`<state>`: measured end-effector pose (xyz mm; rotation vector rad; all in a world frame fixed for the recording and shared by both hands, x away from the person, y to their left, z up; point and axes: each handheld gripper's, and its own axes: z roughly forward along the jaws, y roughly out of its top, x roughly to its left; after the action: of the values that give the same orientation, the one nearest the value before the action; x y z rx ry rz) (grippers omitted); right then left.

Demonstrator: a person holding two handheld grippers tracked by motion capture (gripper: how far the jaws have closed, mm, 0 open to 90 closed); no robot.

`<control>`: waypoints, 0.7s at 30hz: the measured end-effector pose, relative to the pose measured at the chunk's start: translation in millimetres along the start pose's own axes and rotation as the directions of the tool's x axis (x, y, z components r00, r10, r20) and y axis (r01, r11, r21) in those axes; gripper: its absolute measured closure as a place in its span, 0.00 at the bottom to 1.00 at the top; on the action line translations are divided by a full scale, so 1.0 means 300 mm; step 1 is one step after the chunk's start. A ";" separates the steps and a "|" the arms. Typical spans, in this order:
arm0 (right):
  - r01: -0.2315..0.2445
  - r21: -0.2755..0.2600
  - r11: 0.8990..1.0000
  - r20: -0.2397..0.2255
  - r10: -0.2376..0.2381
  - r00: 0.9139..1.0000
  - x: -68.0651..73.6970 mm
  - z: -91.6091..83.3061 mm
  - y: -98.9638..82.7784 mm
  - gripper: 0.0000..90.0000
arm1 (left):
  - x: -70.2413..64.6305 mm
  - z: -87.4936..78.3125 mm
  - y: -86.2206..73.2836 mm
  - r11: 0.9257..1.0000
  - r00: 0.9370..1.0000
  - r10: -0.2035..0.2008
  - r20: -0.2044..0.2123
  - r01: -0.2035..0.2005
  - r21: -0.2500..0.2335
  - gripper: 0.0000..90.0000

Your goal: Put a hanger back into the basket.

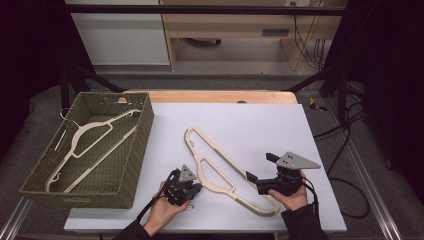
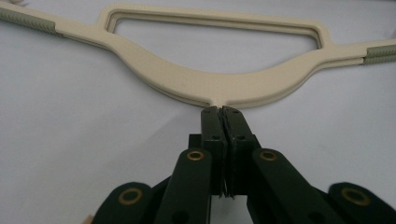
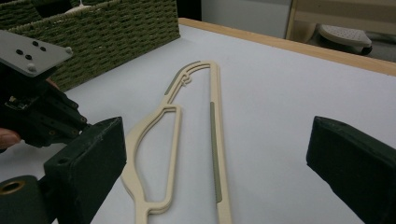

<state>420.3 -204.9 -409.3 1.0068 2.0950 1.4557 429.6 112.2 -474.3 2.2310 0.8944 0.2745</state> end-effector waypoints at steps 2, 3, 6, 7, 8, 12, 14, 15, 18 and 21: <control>0.003 0.005 1.000 -0.007 -0.003 1.000 0.005 0.007 -0.001 0.06 | -0.002 -0.002 0.003 1.000 1.000 0.010 -0.007 -0.009 0.012 0.98; 0.003 0.010 1.000 -0.012 -0.003 1.000 0.009 0.011 -0.002 0.06 | -0.003 -0.001 0.004 1.000 1.000 0.002 -0.007 -0.002 0.009 0.98; 0.009 0.019 1.000 -0.023 -0.009 1.000 0.019 0.024 -0.004 0.06 | -0.003 -0.008 0.009 1.000 1.000 0.009 -0.005 -0.009 0.010 0.98; 0.013 0.021 1.000 -0.024 -0.012 1.000 0.022 0.028 -0.004 0.06 | -0.001 -0.014 0.013 1.000 1.000 0.009 -0.002 -0.009 0.004 0.98; 0.017 0.028 0.999 -0.029 -0.016 0.999 0.026 0.031 -0.004 0.06 | -0.001 -0.020 0.016 1.000 1.000 0.001 0.002 -0.001 0.001 0.98; 0.019 0.035 0.999 -0.037 -0.018 0.999 0.041 0.047 -0.005 0.07 | -0.001 -0.040 0.030 1.000 1.000 0.001 0.007 -0.001 -0.004 0.98; 0.026 0.041 0.999 -0.051 -0.024 0.998 0.049 0.056 -0.006 0.08 | -0.003 -0.047 0.036 1.000 1.000 -0.002 0.011 0.002 -0.008 0.98; 0.030 0.045 0.999 -0.055 -0.027 0.998 0.054 0.061 -0.006 0.08 | -0.004 -0.051 0.040 1.000 1.000 -0.002 0.012 0.002 -0.008 0.98; 0.048 0.067 0.997 -0.077 -0.043 0.996 0.079 0.087 -0.010 0.08 | -0.007 -0.061 0.049 1.000 1.000 0.010 0.013 -0.010 -0.009 0.98; 0.055 0.081 0.995 -0.085 -0.048 0.995 0.098 0.111 -0.012 0.08 | -0.014 -0.069 0.058 1.000 1.000 0.023 0.009 -0.023 -0.009 0.98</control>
<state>422.0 -162.6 -422.8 0.9303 2.2407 1.4183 426.6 111.6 -447.1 2.2336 0.8609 0.2784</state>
